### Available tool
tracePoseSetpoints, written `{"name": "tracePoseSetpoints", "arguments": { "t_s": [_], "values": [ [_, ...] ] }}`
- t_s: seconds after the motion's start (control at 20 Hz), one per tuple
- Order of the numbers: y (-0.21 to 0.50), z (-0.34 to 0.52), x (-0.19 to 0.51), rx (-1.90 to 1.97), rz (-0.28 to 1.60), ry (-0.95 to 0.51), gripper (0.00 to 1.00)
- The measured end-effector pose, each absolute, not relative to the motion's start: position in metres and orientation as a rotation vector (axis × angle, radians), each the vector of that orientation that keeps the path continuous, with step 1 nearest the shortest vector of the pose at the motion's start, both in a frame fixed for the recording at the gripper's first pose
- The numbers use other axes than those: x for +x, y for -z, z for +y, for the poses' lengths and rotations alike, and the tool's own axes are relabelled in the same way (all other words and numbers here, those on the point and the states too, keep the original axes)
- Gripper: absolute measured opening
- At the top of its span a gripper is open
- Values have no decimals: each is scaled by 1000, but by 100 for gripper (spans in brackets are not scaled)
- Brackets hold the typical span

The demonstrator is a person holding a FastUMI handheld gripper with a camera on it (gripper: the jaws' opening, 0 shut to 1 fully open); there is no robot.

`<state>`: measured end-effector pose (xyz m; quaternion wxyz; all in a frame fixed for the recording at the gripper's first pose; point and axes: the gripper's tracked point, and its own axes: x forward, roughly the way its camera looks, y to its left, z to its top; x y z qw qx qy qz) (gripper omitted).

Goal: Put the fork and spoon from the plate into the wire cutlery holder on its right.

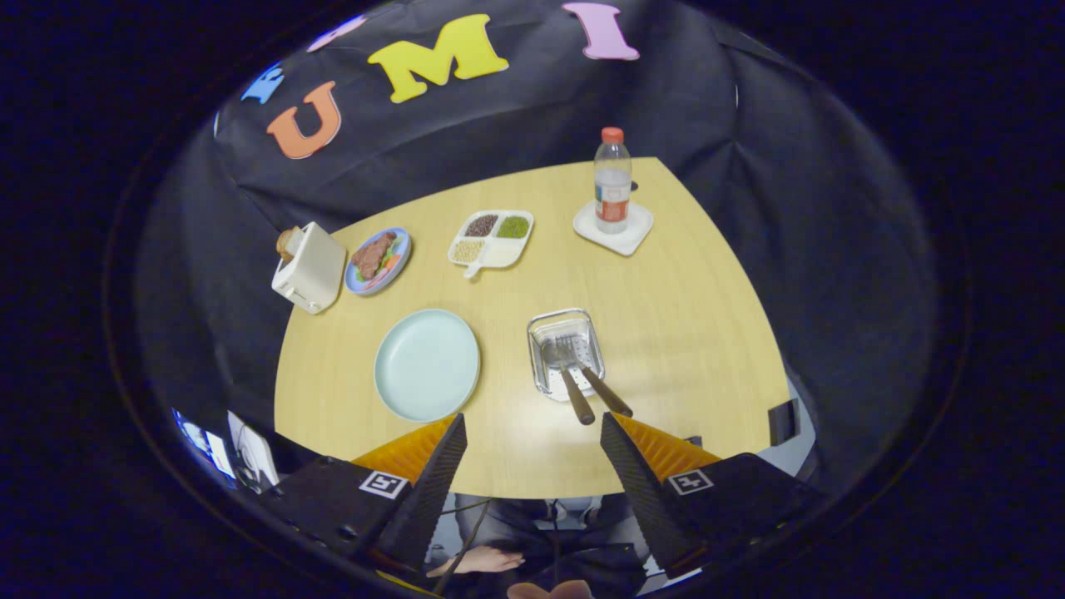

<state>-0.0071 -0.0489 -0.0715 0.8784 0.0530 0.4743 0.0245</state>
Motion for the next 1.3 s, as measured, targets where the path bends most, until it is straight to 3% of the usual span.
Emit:
{"name": "tracePoseSetpoints", "arguments": {
  "t_s": [0.35, 0.55, 0.65, 0.85, 1.3],
  "values": [
    [-44, -31, -2, -29, 325, -99, 97],
    [-75, -10, -42, 103, 97, -107, 96],
    [-78, -21, -51, 137, -7, -44, 96],
    [-61, -27, -63, 100, -94, 59, 96],
    [-43, 5, -94, 51, -138, 70, 96]
  ]
}}
